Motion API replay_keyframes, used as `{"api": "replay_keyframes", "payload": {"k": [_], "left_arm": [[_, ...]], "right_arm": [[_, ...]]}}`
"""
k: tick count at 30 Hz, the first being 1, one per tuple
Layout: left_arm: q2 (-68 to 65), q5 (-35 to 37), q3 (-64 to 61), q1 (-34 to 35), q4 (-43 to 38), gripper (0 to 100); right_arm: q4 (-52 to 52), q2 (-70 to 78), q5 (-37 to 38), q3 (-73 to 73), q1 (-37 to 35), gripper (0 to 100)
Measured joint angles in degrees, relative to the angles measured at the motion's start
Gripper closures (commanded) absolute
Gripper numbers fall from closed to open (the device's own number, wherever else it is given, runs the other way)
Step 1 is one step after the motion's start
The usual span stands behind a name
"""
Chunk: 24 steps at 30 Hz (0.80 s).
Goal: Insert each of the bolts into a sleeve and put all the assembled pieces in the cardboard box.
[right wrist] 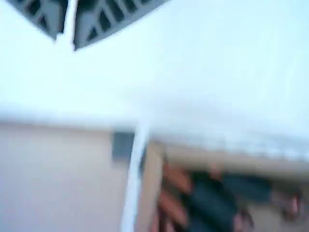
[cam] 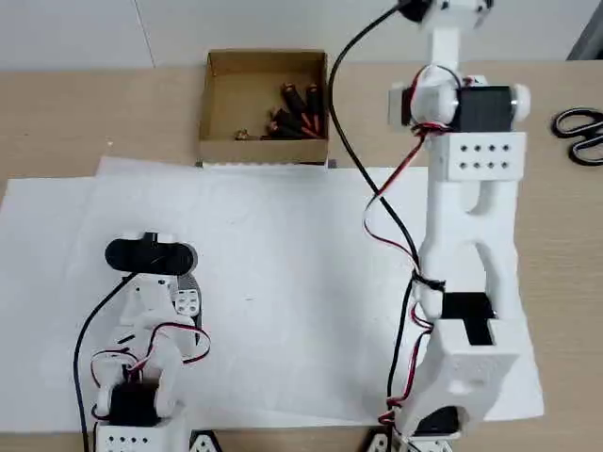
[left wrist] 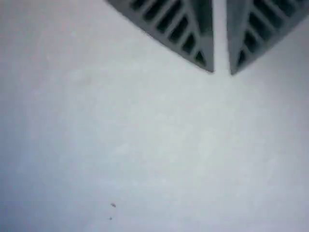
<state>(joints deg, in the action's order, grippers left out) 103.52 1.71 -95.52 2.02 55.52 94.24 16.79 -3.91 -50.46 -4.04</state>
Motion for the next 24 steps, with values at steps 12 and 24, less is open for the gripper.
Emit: {"api": "replay_keyframes", "payload": {"k": [12,24], "left_arm": [[0.0,0.0,0.0,0.0,0.0,99],[0.0,0.0,0.0,0.0,0.0,99]], "right_arm": [[1.93,-20.22,-1.49,14.59,2.9,99.5],[-23.12,-56.44,-1.76,71.74,2.73,99.5]]}}
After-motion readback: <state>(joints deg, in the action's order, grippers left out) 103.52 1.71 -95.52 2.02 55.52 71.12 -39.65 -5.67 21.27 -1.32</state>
